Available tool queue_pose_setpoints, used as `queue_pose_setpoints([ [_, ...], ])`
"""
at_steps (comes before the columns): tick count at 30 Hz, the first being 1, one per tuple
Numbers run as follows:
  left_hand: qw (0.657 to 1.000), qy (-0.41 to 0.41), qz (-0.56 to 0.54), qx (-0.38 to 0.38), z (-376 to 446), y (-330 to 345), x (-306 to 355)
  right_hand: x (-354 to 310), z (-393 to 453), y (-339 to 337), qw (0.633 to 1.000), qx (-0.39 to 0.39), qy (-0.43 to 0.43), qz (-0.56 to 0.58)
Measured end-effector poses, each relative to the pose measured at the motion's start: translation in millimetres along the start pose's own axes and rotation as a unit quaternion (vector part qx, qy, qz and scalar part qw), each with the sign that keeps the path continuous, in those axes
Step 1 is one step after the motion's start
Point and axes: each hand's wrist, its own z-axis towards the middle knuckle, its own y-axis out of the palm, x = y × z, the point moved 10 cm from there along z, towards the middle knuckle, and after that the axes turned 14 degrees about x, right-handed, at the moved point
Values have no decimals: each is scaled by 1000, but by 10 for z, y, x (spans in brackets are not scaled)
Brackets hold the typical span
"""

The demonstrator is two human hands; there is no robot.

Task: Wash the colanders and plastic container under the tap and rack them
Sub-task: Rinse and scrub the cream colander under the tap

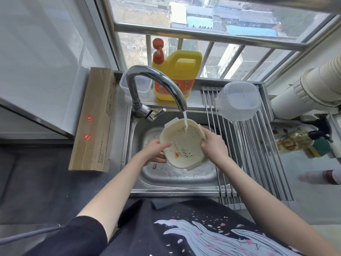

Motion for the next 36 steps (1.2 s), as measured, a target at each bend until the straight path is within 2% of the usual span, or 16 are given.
queue_pose_setpoints([
  [6, 998, -16, -57, 27, 89, 22, 91, -222, 11, -305, 991, 69, -104, -37],
  [8, 995, -30, -89, 34, 91, 52, 89, -256, -35, -459, 985, 131, -108, -15],
  [10, 991, -40, -127, 34, 85, 112, 89, -382, -252, -610, 952, 237, -195, -9],
  [11, 988, -44, -144, 36, 82, 138, 86, -466, -407, -609, 928, 273, -252, -14],
  [12, 986, -48, -158, 39, 75, 160, 85, -538, -534, -516, 910, 276, -309, -26],
  [14, 979, -55, -190, 44, 60, 202, 86, -625, -626, -148, 907, 185, -369, -82],
  [15, 975, -59, -210, 44, 55, 231, 83, -595, -599, 68, 921, 121, -349, -125],
  [17, 967, -64, -240, 47, 47, 297, 61, -463, -487, 408, 941, 17, -253, -224],
  [19, 965, -51, -251, 57, 24, 360, 75, -377, -428, 614, 946, -47, -170, -272],
  [21, 967, -25, -244, 74, -12, 355, 125, -391, -419, 718, 965, -81, -132, -209],
  [23, 967, -12, -241, 83, -11, 294, 134, -501, -480, 786, 965, -129, -194, -116],
  [25, 967, -20, -244, 71, -4, 254, 87, -554, -578, 781, 946, -185, -264, -44],
  [27, 966, -33, -253, 50, -37, 301, 48, -508, -518, 700, 946, -169, -272, -45],
  [30, 959, -24, -279, 46, -91, 379, 97, -492, -427, 624, 929, -71, -291, -216],
  [33, 938, -18, -337, 79, -31, 278, 118, -499, -355, 470, 928, 18, -235, -288],
  [36, 927, -39, -365, 83, -68, 283, 112, -527, -324, 453, 931, 28, -198, -305],
])
